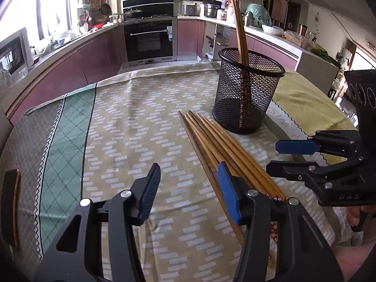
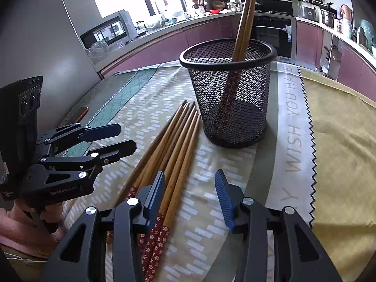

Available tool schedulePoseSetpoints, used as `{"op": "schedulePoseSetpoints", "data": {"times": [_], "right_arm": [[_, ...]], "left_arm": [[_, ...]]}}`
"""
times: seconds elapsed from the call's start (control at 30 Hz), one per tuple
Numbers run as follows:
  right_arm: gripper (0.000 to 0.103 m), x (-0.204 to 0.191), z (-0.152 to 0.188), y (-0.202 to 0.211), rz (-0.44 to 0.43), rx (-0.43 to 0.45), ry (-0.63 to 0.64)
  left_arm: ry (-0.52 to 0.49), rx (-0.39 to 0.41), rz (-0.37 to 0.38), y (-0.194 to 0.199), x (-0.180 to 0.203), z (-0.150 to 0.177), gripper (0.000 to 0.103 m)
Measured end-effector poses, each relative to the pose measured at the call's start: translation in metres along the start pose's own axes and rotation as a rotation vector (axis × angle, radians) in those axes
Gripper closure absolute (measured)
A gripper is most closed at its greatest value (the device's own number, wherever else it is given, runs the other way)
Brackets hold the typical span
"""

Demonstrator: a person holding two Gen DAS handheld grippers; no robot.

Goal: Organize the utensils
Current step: 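Move the right gripper back over the remaining chopsticks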

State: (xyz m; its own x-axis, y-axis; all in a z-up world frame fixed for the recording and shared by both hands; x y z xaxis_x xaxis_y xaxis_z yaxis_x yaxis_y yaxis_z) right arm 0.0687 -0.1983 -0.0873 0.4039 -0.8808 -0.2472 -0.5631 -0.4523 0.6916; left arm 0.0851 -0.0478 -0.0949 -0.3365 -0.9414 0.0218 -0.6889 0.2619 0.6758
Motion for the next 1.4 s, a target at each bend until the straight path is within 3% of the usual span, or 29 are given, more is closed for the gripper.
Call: {"op": "schedulePoseSetpoints", "data": {"times": [0.47,0.7,1.07,1.4], "right_arm": [[0.062,0.003,0.008,-0.006,0.045,-0.016,0.017],[0.063,-0.002,0.006,-0.004,0.015,-0.008,0.010],[0.066,-0.007,0.006,-0.009,0.048,-0.023,0.039],[0.071,-0.011,0.003,-0.012,0.035,-0.036,0.041]], "left_arm": [[-0.012,-0.044,-0.022,-0.014,0.004,0.011,0.053],[-0.016,-0.044,-0.024,-0.016,0.006,0.012,0.053],[-0.016,-0.045,-0.023,-0.017,0.005,0.012,0.051],[-0.018,-0.068,0.024,-0.020,0.006,0.012,0.053]]}}
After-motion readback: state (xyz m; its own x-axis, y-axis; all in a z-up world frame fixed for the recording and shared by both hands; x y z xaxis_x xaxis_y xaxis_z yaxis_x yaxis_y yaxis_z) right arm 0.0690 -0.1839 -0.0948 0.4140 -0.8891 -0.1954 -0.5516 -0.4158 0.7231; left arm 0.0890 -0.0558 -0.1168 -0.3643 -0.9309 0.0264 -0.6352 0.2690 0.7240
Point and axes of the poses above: each gripper's, at about its wrist camera, not at the fingertips, and y roughly against the way its jaws point, x to its right, z to its underside, the point moved 4 cm from there along -y, roughly the way its jaws point, and after that the axes turned 4 degrees about x, right-handed, at the moved point
